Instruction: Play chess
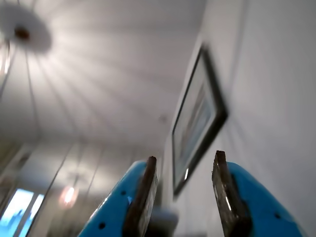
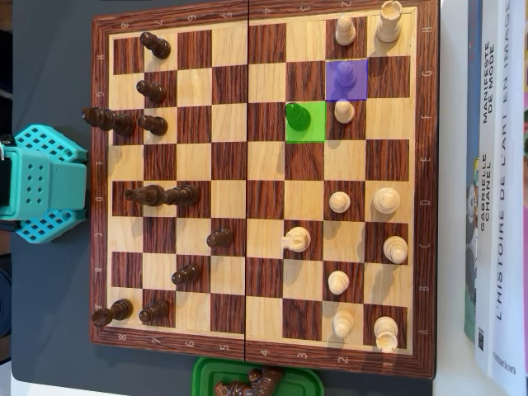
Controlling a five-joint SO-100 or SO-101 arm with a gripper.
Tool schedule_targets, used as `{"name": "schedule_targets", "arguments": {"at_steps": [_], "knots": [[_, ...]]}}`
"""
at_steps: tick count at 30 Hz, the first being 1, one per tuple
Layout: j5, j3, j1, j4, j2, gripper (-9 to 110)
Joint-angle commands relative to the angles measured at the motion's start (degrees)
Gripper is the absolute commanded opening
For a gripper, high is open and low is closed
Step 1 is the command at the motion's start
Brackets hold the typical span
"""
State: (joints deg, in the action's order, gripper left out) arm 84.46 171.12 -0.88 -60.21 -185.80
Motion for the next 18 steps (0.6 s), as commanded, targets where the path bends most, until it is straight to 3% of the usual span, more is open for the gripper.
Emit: {"name": "schedule_targets", "arguments": {"at_steps": [1,18], "knots": [[-0.35,-3.78,1.41,12.13,0.26,17],[-4.66,-8.88,15.47,67.06,0.88,17]]}}
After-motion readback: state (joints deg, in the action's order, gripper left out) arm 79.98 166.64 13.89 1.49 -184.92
